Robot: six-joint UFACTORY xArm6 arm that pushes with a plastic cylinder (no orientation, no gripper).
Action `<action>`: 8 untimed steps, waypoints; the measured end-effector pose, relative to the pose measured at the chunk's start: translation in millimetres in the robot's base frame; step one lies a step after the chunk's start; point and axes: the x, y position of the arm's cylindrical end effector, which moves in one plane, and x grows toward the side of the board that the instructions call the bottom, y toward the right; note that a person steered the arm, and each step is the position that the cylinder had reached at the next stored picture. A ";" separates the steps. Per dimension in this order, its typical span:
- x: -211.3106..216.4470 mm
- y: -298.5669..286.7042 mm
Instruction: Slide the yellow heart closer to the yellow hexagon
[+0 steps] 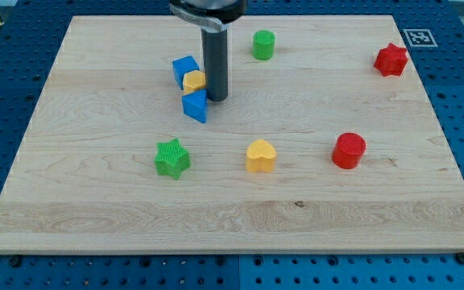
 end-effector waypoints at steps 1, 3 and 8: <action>-5.5 18.5; 65.1 132.0; 149.2 83.6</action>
